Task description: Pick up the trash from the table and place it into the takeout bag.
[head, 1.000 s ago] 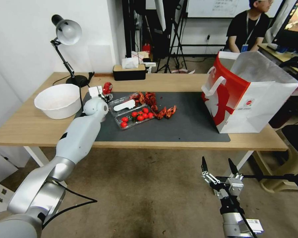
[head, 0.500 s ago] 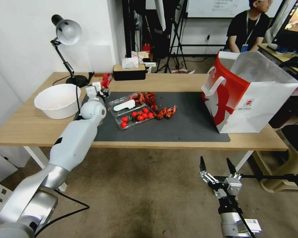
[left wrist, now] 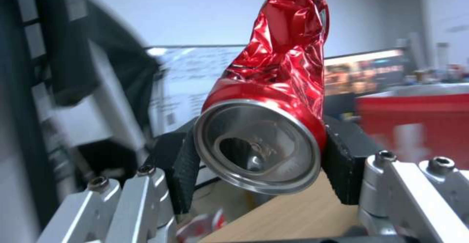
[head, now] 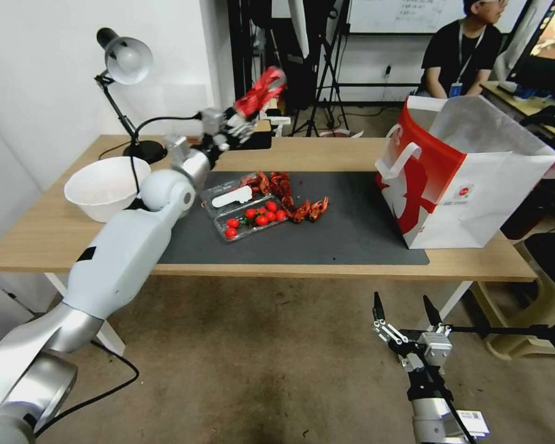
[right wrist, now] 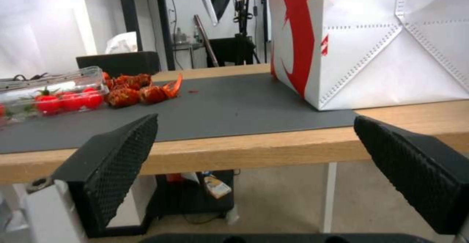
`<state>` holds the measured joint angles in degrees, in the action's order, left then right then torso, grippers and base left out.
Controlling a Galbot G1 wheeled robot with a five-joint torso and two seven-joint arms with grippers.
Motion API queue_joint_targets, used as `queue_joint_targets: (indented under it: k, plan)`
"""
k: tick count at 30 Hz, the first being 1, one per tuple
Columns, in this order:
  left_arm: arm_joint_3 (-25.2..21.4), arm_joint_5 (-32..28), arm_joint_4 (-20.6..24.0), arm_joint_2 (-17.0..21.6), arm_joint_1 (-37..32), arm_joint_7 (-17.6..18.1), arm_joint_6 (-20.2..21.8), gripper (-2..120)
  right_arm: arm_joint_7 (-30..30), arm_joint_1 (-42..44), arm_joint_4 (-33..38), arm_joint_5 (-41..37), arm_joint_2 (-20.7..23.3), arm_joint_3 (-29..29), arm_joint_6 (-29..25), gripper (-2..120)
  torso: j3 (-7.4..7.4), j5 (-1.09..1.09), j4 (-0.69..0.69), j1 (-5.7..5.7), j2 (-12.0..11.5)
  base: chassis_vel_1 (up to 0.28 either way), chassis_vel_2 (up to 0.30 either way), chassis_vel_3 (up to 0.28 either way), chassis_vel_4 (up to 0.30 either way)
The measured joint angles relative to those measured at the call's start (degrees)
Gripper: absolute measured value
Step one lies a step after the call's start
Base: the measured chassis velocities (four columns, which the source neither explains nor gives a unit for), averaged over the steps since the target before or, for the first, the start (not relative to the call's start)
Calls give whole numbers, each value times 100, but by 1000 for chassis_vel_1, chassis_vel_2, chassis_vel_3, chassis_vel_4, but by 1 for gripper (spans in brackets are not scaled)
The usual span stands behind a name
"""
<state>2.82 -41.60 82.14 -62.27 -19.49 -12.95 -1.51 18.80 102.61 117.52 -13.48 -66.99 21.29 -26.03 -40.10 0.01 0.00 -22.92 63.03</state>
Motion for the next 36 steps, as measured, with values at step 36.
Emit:
queue_joint_targets:
  k: [36]
  plan:
    - [3923,1618,-1665,-2065,3502,-56,458,51,37,244,172,57,-22,161,-31,100,-1,0,0,0,-1,0,0,0,0]
